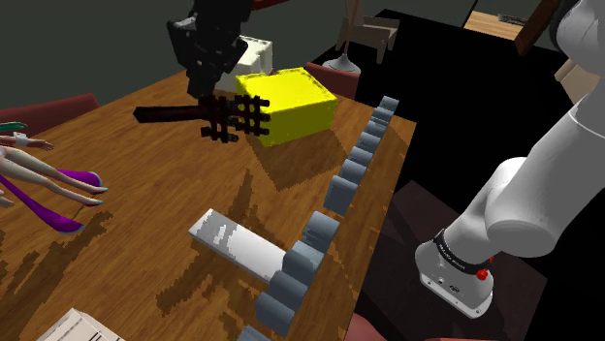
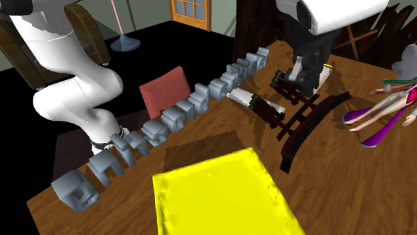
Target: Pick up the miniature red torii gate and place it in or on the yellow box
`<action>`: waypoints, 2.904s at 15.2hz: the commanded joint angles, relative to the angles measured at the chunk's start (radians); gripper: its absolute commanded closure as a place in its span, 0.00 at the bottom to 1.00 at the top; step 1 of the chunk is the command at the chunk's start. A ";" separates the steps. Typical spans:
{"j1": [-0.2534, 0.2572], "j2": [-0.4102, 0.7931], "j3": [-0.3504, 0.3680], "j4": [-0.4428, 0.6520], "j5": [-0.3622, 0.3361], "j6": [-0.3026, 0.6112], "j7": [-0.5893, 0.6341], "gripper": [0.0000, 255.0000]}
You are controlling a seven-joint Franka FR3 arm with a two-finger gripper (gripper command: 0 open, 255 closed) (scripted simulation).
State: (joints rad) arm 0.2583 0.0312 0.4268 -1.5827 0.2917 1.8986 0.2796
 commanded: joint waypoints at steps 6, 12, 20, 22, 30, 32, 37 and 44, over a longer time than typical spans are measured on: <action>0.004 0.029 0.002 0.128 -0.022 -0.097 0.035 1.00; -0.026 0.006 -0.020 0.157 0.000 -0.158 0.000 1.00; -0.133 -0.112 -0.134 0.052 0.090 -0.236 -0.205 1.00; -0.156 -0.129 -0.164 0.040 0.102 -0.259 -0.252 1.00; -0.213 -0.167 -0.243 -0.026 0.124 -0.285 -0.388 1.00; -0.213 -0.177 -0.243 -0.064 0.126 -0.259 -0.399 1.00; -0.211 -0.198 -0.240 -0.153 0.133 -0.195 -0.425 1.00; -0.214 -0.213 -0.233 -0.240 0.141 -0.128 -0.452 1.00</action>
State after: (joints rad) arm 0.0480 -0.1897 0.1947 -1.8143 0.4744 1.7714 -0.1715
